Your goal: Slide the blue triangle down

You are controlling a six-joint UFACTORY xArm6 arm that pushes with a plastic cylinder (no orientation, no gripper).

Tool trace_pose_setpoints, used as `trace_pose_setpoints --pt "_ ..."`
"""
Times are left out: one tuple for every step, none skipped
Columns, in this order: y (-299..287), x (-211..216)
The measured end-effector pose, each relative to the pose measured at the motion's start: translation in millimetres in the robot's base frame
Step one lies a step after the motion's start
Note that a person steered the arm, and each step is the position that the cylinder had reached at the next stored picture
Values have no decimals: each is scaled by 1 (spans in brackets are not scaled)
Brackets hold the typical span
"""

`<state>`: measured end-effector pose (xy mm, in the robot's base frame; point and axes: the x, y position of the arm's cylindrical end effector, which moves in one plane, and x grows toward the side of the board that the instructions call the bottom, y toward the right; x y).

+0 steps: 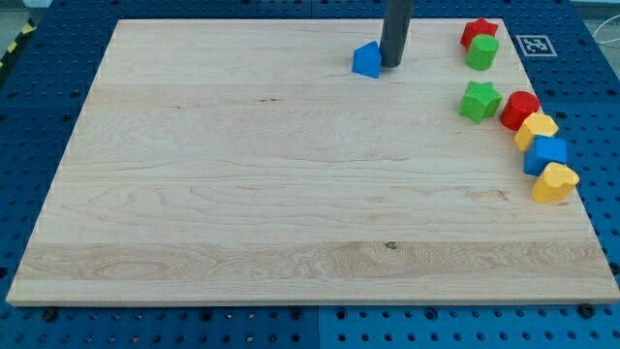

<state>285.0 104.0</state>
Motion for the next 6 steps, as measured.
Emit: trace_pose_setpoints --pt "0 -30" --pt "-15 -46" --pt "-29 -42" --pt "-30 -19" --pt "-30 11" --pt "-29 39"
